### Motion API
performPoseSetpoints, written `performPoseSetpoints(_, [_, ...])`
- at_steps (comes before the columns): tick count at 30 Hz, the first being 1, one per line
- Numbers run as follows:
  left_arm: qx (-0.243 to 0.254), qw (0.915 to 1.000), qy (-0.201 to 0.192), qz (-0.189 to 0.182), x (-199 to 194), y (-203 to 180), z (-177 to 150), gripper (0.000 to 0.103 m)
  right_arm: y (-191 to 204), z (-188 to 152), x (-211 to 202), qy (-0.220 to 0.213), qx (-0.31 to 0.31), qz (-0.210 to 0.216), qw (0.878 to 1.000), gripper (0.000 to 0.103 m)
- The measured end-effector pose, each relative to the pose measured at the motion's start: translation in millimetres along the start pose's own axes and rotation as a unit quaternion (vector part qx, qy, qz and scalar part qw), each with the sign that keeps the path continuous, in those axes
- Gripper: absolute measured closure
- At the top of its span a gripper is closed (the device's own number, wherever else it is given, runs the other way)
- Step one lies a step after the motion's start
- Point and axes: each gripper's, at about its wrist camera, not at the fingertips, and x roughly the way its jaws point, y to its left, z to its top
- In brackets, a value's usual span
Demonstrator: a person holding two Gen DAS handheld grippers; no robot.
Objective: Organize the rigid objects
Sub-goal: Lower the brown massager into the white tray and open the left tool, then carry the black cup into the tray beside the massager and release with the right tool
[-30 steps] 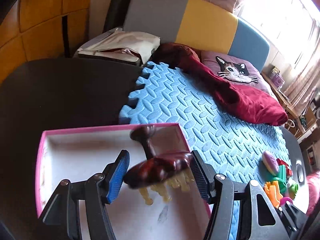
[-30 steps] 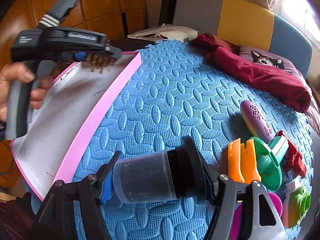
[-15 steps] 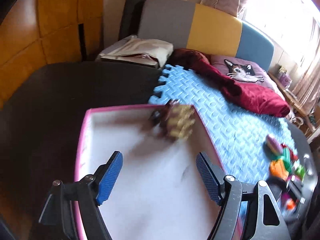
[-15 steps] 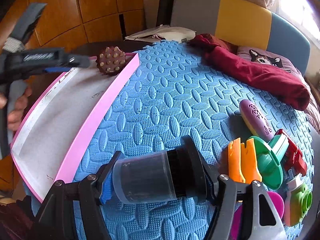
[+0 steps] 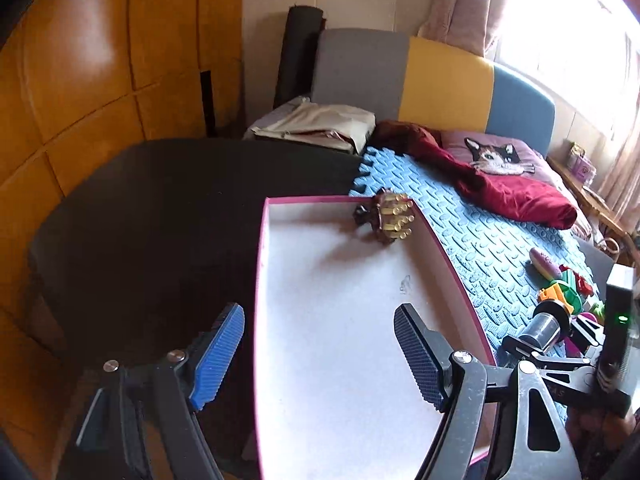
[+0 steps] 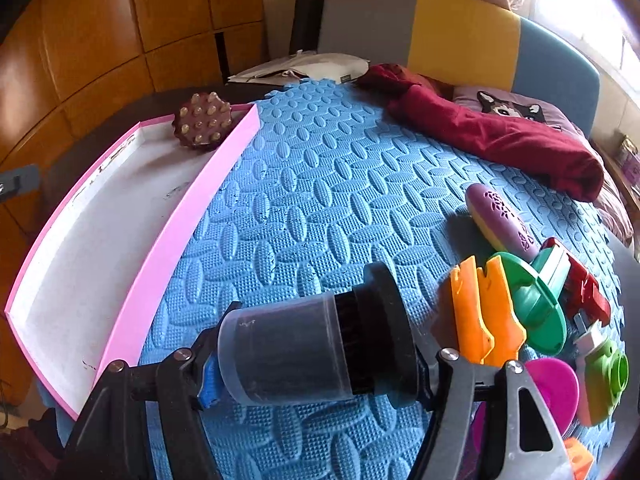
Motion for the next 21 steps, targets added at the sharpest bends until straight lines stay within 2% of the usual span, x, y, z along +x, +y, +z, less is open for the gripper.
performPoseSetpoints(9, [-0.010, 0.9997, -0.018, 0.016, -17, 18, -9, 0.023, 7, -5, -5, -0.010, 0.016, -0.033, 0.999, 0.034])
performPoseSetpoints(14, [-0.016, 0.9996, -0.018, 0.016, -19, 27, -14, 0.023, 9, 1, -6, 0.003, 0.025, -0.042, 0.999, 0.034])
performPoseSetpoints(17, [-0.021, 0.9995, -0.017, 0.014, -17, 31, -14, 0.023, 13, 9, -15, -0.009, 0.032, -0.040, 0.999, 0.034])
performPoseSetpoints(21, [-0.027, 0.9994, -0.017, 0.010, -16, 35, -16, 0.023, 27, 28, -30, -0.032, 0.034, -0.012, 0.999, 0.034])
